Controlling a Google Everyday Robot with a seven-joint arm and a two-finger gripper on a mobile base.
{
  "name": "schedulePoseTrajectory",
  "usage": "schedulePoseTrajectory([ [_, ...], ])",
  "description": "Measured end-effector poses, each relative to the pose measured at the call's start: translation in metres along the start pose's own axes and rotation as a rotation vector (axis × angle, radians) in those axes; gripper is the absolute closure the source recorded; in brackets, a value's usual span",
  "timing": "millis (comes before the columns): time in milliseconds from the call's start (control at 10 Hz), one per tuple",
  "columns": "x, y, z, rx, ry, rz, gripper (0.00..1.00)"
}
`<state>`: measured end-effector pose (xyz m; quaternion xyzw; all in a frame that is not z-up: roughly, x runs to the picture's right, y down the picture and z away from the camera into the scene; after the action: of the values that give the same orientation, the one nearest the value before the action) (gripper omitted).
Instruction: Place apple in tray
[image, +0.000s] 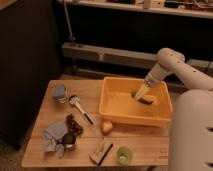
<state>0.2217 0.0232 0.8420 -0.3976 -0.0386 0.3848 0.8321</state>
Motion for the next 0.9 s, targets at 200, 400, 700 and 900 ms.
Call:
schedulePoseTrajectory([
  [200,0.000,0.000,0.000,0.000,0.000,0.000,0.20],
  [400,0.000,0.001,0.000,0.000,0.006,0.002,0.20],
  [700,0.012,0.027,-0.021,0.068,0.001,0.046,0.20],
  [900,0.034,0.060,-0.035,0.111,-0.027,0.089,0.20],
])
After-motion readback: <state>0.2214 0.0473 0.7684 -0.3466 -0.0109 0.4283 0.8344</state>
